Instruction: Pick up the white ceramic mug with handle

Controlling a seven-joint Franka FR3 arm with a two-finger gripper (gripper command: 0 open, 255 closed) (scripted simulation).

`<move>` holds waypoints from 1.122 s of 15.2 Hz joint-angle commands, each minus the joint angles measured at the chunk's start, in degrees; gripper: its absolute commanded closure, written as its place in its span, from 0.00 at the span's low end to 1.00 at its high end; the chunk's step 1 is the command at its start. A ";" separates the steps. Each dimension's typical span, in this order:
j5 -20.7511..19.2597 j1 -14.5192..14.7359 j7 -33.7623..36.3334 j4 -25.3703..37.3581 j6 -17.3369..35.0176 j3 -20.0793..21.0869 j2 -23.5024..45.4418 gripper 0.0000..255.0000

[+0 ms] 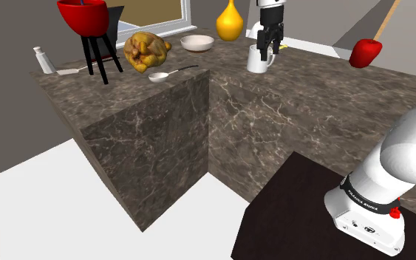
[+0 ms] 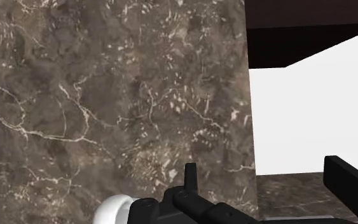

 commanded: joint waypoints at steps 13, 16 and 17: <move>0.73 -3.13 -4.81 24.82 -1.05 -2.32 22.89 0.00; 0.73 -3.10 -4.63 22.54 1.24 -2.29 22.91 0.00; 0.73 -3.10 -4.60 22.10 1.69 -2.29 22.91 0.00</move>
